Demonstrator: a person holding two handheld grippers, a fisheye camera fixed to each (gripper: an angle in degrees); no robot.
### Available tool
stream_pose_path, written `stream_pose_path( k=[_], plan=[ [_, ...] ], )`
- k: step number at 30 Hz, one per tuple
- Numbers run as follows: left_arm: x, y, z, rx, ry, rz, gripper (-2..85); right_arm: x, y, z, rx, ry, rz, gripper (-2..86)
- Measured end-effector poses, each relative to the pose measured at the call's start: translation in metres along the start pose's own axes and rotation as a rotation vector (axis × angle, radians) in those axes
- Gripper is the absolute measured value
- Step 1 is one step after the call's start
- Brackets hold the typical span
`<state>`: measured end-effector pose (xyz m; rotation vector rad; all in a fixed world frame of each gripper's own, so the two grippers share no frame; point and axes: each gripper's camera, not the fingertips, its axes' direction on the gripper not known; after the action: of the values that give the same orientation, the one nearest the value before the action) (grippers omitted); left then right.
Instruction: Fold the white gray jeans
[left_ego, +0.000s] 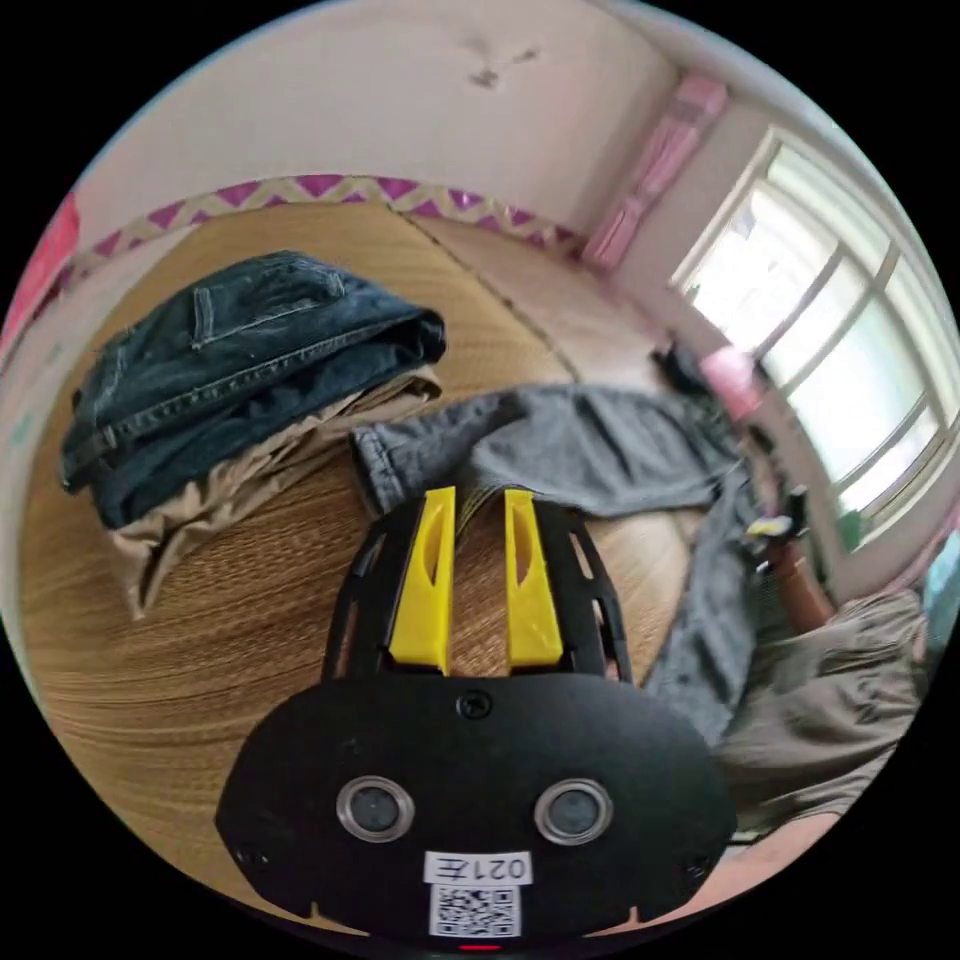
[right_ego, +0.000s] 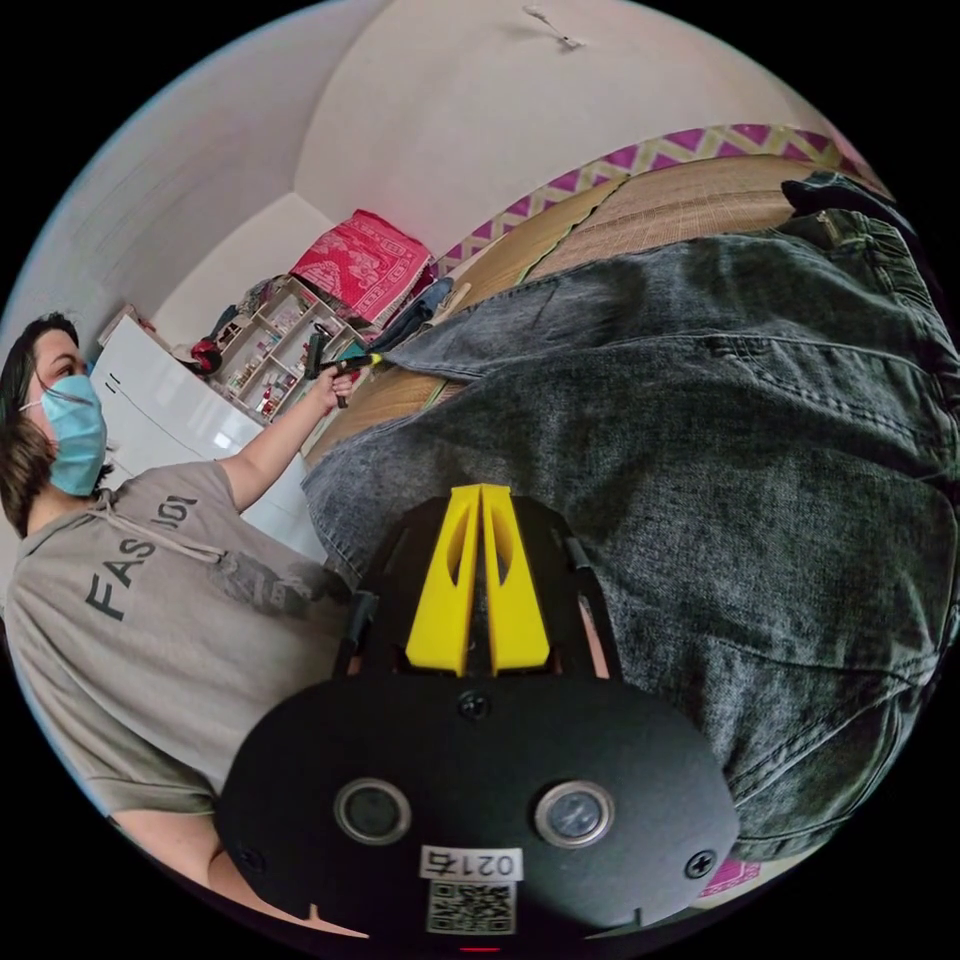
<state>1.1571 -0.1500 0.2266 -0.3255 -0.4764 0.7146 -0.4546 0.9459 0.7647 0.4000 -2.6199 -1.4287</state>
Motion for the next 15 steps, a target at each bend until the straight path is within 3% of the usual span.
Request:
stream_pose_path(
  k=[2, 7, 9, 13, 15],
  plan=[
    [-0.033, 0.000, -0.012, 0.159, 0.175, -0.134, 9.8, 0.002, 0.001, 0.002, 0.006, 0.001, -0.001, -0.6],
    [-0.050, -0.007, -0.017, 0.294, 0.077, -0.245, 10.0, 0.009, 0.002, 0.008, 0.016, -0.008, 0.013, -0.6],
    [-0.051, -0.016, -0.009, 0.230, 0.043, -0.234, 10.3, 0.012, 0.002, 0.012, 0.017, -0.013, 0.020, -0.6],
    [-0.039, -0.029, 0.064, -0.204, -0.229, -0.149, 7.3, 0.015, 0.002, 0.019, 0.017, -0.018, 0.028, -0.6],
    [-0.026, -0.029, 0.064, -0.163, -0.334, -0.105, 4.9, 0.017, 0.003, 0.024, 0.016, -0.023, 0.031, -0.6]
  ],
)
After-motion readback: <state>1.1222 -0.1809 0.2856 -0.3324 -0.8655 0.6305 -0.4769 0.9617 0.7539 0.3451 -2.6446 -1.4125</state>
